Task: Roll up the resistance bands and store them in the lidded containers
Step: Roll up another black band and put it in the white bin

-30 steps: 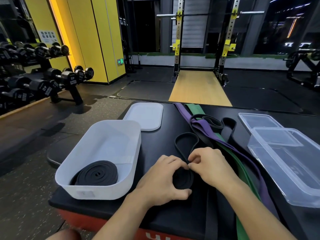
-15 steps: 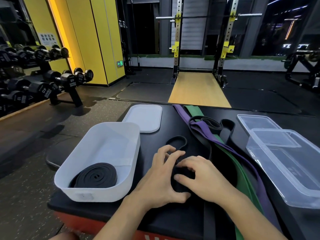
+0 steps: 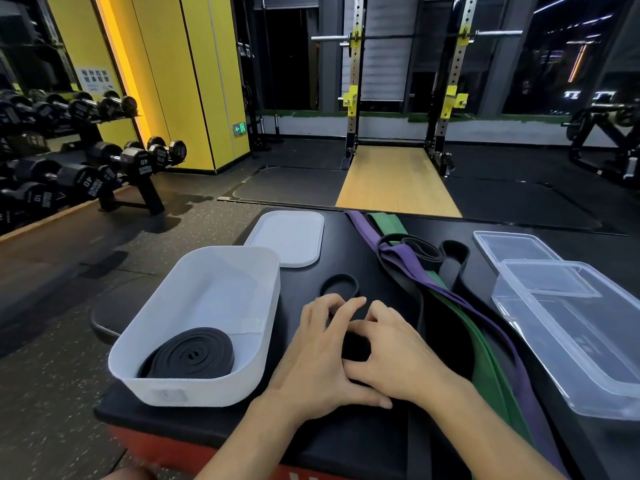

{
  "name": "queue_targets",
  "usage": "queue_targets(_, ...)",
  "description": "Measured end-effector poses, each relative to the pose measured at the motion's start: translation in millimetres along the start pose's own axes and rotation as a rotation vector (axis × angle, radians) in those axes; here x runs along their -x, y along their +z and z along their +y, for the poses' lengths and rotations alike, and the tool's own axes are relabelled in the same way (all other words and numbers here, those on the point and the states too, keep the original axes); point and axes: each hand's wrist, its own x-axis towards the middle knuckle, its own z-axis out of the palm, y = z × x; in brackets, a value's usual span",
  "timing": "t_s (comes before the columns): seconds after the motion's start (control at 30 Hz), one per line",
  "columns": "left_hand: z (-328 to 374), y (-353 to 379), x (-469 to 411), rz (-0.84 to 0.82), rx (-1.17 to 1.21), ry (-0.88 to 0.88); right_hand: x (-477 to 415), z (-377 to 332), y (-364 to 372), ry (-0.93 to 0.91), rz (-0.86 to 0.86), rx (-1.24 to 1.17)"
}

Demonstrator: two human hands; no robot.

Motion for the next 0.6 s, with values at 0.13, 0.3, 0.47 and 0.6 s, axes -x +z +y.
queue_targets(0.13, -2.1, 2.2, -2.0, 0.071, -0.161, -0.065, 1.2, 6.0, -1.5, 0.079, 0.069, 0.027)
queue_targets(0.3, -5.1, 3.1, -0.5, 0.011, -0.041, -0.099, 5.8, 23.3, -0.3, 0.095, 0.161, 0.067)
queue_targets(0.47, -6.1, 0.9, 0.3, 0.006, 0.013, -0.06, 13.3, 31.1, -1.4, 0.049, 0.144, 0.096)
queue_targets(0.6, -3.7, -0.7, 0.8, 0.002, 0.009, -0.043, 15.0, 32.3, -6.3, 0.001, 0.128, 0.085)
